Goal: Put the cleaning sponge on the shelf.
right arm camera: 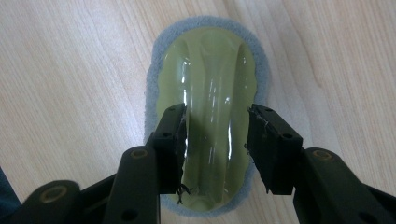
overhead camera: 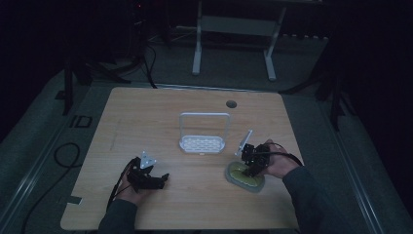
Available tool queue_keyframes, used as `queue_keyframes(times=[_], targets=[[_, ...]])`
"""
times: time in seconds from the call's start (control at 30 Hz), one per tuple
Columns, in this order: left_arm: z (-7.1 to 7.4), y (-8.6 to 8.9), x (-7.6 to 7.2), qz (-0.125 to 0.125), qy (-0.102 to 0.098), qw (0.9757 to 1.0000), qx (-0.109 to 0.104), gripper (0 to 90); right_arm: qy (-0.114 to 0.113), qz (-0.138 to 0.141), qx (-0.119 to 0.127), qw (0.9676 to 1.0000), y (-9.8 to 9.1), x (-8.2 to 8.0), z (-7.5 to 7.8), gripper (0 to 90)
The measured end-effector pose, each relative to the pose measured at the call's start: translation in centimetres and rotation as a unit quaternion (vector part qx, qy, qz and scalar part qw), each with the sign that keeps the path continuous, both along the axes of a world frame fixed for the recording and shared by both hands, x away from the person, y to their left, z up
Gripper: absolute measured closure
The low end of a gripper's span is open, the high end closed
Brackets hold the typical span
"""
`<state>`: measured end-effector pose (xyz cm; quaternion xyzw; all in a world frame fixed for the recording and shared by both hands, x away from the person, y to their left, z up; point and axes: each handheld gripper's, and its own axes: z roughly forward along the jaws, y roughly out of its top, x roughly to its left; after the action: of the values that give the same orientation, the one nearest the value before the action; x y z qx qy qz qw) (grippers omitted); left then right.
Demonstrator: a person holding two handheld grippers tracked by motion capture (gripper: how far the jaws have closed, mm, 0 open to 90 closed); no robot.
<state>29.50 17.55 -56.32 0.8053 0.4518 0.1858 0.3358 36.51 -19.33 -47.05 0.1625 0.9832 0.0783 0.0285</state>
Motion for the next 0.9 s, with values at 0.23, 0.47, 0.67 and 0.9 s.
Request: queue_keyframes(times=[0.23,0.47,0.67,0.9], targets=[[0.0,0.0,0.0,0.0,0.0,1.0,0.0,11.8,0.013,0.006,-0.01,0.9999,0.11,-0.01,-0.37,59.4],[-0.01,-0.01,-0.01,0.0,0.0,1.0,-0.001,11.8,0.018,0.004,-0.013,0.9997,0.14,0.13,-0.5,62.9],[0.0,-0.01,-0.01,0.0,0.0,1.0,-0.001,11.8,0.02,0.008,-0.02,0.9996,0.34,0.3,-0.41,63.5],[0.0,-0.01,-0.01,0.0,0.0,1.0,-0.001,11.8,0.024,0.015,-0.032,0.9991,0.81,0.44,-0.36,65.3]])
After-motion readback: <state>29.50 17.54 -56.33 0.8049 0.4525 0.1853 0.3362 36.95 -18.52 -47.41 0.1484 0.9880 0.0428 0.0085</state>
